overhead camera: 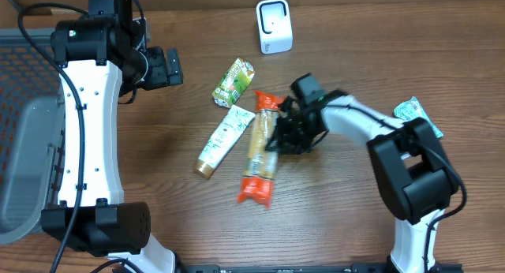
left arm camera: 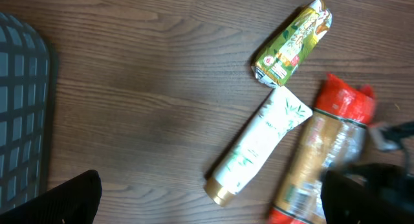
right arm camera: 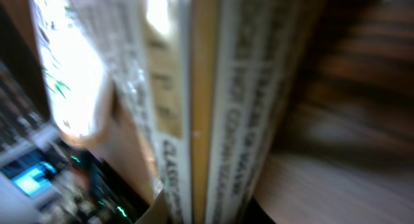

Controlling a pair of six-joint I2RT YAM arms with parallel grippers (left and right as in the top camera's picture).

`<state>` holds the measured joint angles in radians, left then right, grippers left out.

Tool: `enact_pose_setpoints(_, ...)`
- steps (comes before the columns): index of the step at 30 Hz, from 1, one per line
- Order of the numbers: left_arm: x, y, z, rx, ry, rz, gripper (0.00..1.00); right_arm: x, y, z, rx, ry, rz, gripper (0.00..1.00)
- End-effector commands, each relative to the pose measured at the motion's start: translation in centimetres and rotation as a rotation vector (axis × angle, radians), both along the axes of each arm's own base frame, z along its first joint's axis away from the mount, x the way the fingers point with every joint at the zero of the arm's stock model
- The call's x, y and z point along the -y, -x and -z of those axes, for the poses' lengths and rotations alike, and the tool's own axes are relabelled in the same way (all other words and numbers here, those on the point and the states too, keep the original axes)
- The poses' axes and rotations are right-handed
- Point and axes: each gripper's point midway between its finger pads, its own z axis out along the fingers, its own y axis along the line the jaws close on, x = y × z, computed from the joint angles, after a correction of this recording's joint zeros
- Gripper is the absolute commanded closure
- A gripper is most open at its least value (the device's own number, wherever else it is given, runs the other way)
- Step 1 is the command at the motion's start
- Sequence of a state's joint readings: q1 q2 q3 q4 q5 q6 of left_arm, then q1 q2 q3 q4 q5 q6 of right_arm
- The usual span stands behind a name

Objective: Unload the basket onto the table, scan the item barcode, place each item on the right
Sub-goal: 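Grasp the red-ended spaghetti package with the right gripper, then lift the spaghetti package and hold it up to the scanner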

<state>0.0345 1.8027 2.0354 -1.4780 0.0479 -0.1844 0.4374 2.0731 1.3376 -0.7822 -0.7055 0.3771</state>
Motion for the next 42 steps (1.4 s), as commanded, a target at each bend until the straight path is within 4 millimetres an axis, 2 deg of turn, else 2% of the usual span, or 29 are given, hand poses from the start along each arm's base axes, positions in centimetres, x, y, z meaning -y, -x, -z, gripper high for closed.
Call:
enact_pose_setpoints(1,-0.2,-0.1,0.4,-0.013,0.004,-0.014,0.0,2.4,-2.7,-3.1,0.277,0.044,-0.235,0.81)
enact_pose_setpoints(2,-0.2,-0.1,0.4,-0.013,0.003,-0.014,0.0,3.4,-3.0,-3.0,0.295,0.101,-0.264,0.63)
enact_pose_setpoints(4,-0.2,-0.1,0.4,-0.013,0.003,-0.014,0.0,4.9,-3.4,-2.9,0.31,0.195,-0.286,0.37)
enact_pose_setpoints(5,-0.2,-0.1,0.4,-0.013,0.003,-0.014,0.01,5.2,-3.4,-3.0,0.306,0.211,-0.285,0.3)
enact_pose_setpoints(6,-0.2,-0.1,0.4,-0.013,0.003,-0.014,0.0,5.2,-3.4,-3.0,0.302,0.207,-0.282,0.26)
enact_pose_setpoints(10,-0.2,-0.1,0.4,-0.013,0.003,-0.014,0.0,4.4,-2.4,-3.3,0.247,0.112,-0.262,0.25)
enact_pose_setpoints(15,-0.2,-0.1,0.4,-0.013,0.004,-0.014,0.0,4.4,-1.2,-1.2,0.137,0.109,-0.142,0.24)
enact_pose_setpoints(20,-0.2,-0.1,0.4,-0.013,0.004,-0.014,0.01,3.5,0.3,1.3,0.026,0.036,0.007,0.28)
enact_pose_setpoints(22,-0.2,-0.1,0.4,-0.013,0.004,-0.014,0.0,3.1,0.7,2.2,-0.012,0.027,0.07,0.32)
enact_pose_setpoints(27,-0.2,-0.1,0.4,-0.013,0.004,-0.014,0.01,2.7,0.5,3.5,-0.057,0.023,0.197,0.56)
enact_pose_setpoints(32,-0.2,-0.1,0.4,-0.013,0.004,-0.014,0.0,2.0,-0.3,3.4,-0.03,0.002,0.215,0.67)
enact_pose_setpoints(35,-0.2,-0.1,0.4,-0.013,0.004,-0.014,0.0,1.8,-0.6,3.3,-0.015,-0.007,0.214,0.87)
enact_pose_setpoints(37,-0.2,-0.1,0.4,-0.013,0.004,-0.014,0.0,1.5,-0.7,2.9,-0.012,-0.037,0.207,0.96)
enact_pose_setpoints(42,-0.2,-0.1,0.4,-0.013,0.003,-0.014,0.0,-0.4,-1.0,0.4,0.027,-0.215,0.127,0.96)
